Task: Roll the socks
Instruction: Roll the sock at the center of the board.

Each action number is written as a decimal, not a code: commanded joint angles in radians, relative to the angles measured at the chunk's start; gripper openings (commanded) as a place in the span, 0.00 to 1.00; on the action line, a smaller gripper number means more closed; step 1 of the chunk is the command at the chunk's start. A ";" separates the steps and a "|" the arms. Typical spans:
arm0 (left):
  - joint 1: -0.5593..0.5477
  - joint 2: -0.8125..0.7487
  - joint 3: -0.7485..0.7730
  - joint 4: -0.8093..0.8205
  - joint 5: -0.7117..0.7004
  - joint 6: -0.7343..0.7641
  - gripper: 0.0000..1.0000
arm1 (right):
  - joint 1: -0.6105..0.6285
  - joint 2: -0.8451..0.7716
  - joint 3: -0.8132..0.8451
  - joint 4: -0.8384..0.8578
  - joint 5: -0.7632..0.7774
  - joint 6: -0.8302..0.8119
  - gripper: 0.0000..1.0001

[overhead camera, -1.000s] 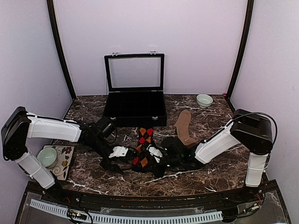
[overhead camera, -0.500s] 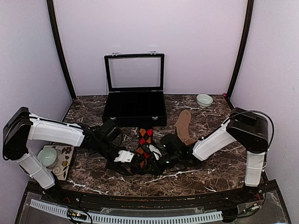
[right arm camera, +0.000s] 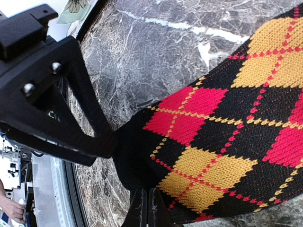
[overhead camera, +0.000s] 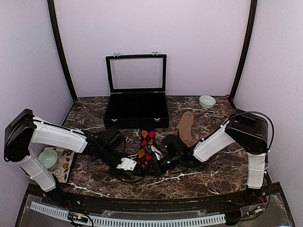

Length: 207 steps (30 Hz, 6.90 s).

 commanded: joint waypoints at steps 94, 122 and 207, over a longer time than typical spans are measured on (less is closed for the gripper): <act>0.195 0.486 0.527 -0.660 0.411 -0.159 0.00 | 0.328 -0.033 -0.155 0.246 0.895 -0.943 0.05; 0.255 -0.022 0.152 -0.342 0.200 -0.083 0.70 | 0.152 -0.111 -0.130 0.008 0.399 -0.336 0.00; -0.067 0.143 0.216 -0.167 -0.021 0.035 0.44 | -0.071 0.033 0.042 -0.406 -0.119 -0.046 0.00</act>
